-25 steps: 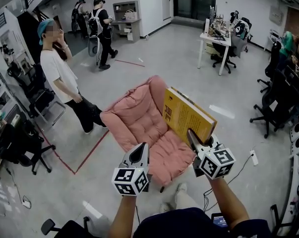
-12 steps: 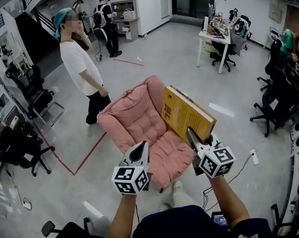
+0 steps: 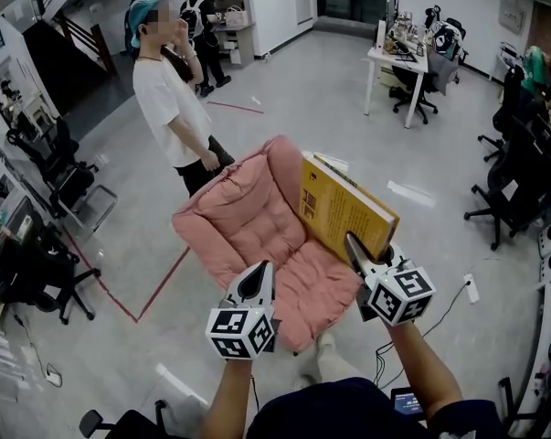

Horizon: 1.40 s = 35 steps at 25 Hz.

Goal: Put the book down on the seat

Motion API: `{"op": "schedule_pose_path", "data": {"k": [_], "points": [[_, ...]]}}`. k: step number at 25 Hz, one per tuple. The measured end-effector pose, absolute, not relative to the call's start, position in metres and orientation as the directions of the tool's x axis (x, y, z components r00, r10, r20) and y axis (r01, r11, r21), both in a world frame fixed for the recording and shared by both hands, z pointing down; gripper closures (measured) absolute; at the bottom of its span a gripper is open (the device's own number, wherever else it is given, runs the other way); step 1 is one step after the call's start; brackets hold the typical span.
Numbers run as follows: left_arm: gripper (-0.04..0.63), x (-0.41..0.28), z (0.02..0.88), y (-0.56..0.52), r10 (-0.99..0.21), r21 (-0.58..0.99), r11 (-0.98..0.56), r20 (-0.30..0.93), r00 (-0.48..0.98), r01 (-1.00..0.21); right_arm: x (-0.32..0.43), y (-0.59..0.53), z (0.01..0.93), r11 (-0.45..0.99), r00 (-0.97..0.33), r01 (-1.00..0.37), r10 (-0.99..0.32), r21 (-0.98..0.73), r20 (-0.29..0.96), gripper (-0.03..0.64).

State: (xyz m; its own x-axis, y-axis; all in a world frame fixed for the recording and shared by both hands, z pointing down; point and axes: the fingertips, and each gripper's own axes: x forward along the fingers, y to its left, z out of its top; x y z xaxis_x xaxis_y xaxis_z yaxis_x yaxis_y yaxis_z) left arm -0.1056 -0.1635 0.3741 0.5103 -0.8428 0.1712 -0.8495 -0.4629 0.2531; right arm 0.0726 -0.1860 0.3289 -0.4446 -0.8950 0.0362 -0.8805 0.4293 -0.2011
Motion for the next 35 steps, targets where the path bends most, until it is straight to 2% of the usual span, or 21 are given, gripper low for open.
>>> {"op": "schedule_pose_path", "data": {"k": [19,35], "points": [[0.595,-0.092,0.400,-0.233,-0.878,0.277,-0.363,0.219,0.426,-0.890,0.083,-0.276,0.364,0.497,-0.529,-0.839,-0.839,-0.223,0.122,0.466],[0.595,-0.092,0.440,-0.286,-0.866,0.277,-0.320,0.301,0.399,-0.906,0.083,-0.337,0.411,0.494,-0.544,-0.833,-0.814,-0.250,0.205,0.466]]}}
